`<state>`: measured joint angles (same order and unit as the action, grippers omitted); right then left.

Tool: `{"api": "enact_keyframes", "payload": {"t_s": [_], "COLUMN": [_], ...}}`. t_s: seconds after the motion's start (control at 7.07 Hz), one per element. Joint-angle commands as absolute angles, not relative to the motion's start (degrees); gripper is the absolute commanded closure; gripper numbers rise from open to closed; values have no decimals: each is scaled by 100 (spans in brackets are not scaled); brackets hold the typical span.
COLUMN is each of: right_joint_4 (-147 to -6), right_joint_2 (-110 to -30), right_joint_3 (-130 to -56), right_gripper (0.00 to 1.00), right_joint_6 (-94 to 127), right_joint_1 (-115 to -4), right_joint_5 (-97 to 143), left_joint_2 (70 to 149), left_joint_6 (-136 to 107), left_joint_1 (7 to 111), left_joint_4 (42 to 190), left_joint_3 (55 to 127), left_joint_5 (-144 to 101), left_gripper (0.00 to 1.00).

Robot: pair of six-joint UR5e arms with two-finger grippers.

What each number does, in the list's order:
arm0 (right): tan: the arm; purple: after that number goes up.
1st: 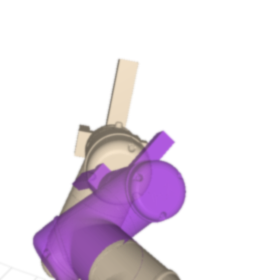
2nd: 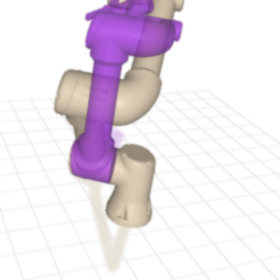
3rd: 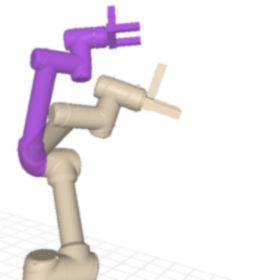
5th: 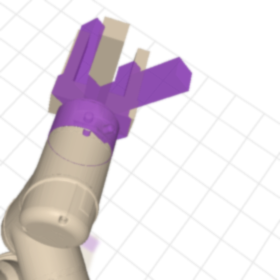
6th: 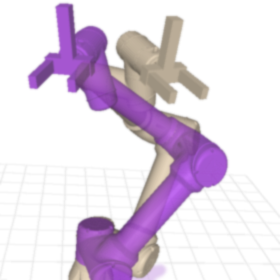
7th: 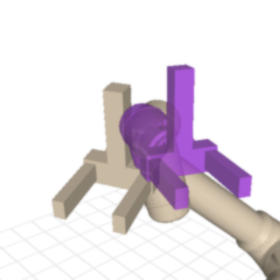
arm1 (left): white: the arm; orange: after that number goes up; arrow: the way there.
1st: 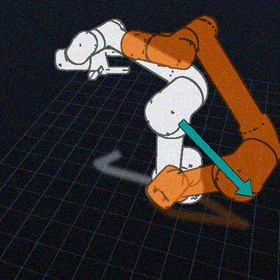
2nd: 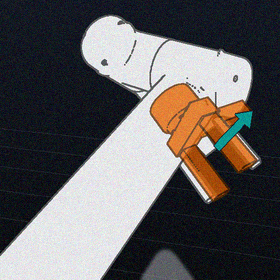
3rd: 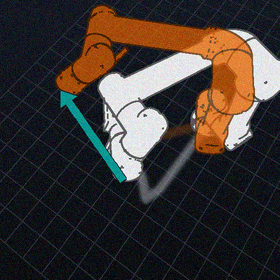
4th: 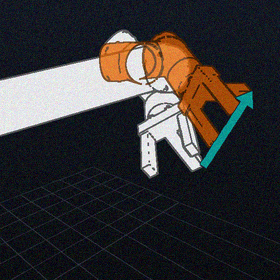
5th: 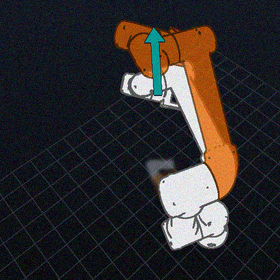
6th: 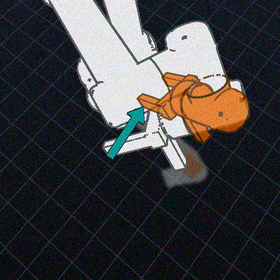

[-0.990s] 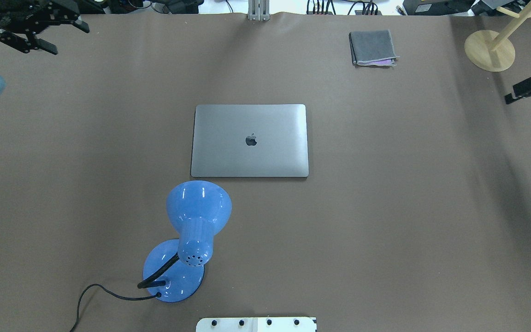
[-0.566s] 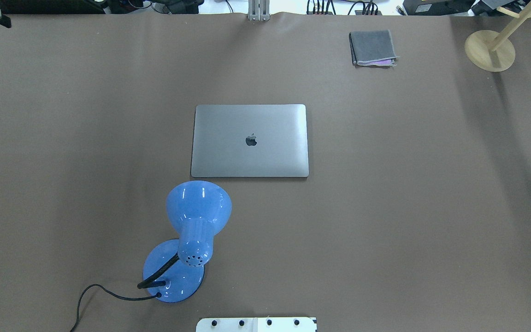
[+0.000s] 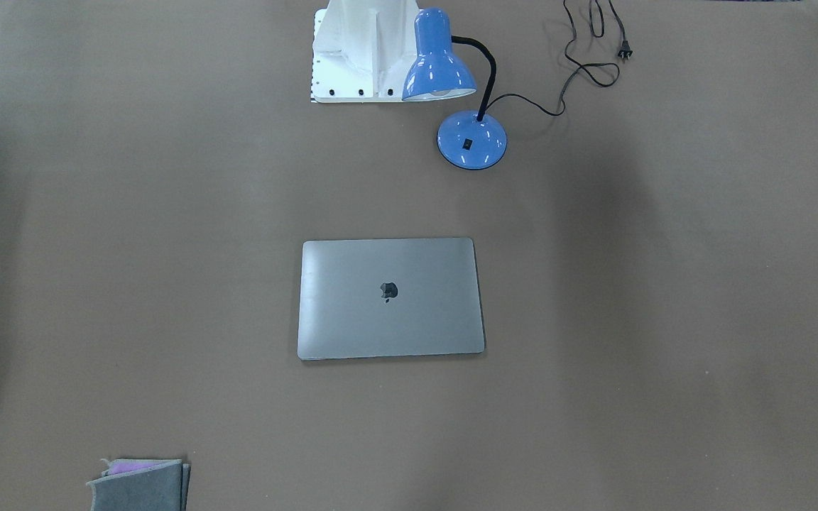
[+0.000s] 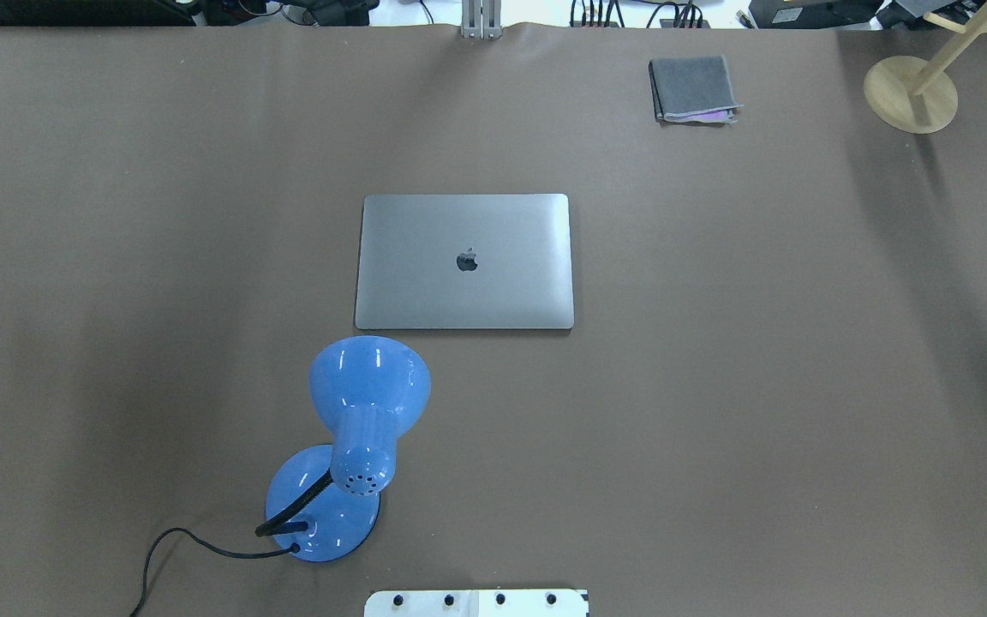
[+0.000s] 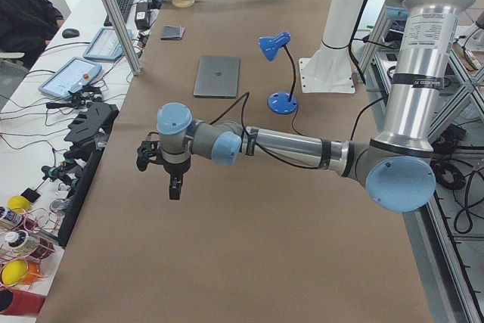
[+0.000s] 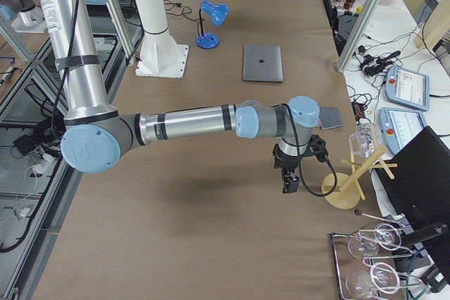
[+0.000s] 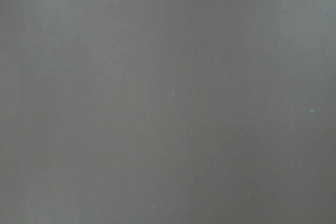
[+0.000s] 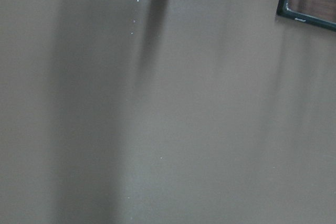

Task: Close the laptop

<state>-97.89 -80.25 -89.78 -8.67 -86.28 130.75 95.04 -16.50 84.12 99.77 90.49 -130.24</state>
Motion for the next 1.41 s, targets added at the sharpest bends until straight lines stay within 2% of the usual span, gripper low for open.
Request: {"api": "enact_keyframes", "payload": {"t_s": [0.0,0.42,1.27], "right_joint_4": [-9774,-9747,-9756], "right_joint_2": [-8243,-8244,-8244], "right_joint_3": [-9044,-9044,-9070], "right_gripper": [0,0,0], "right_joint_6": [-835,-809,-800], "right_joint_1": [-8648,-8648,-8648], "right_joint_5": [13526,13535,13544], "left_joint_2": [9247,9132,9070], "left_joint_6": [-1556,-1521,-1494], "left_joint_1": [8420,8490,8481], "left_joint_4": [9976,9888,9905], "left_joint_3": [9079,9281,9237], "left_joint_5": [-13394,-13377,-13368], "left_gripper": [1,1,1]}}
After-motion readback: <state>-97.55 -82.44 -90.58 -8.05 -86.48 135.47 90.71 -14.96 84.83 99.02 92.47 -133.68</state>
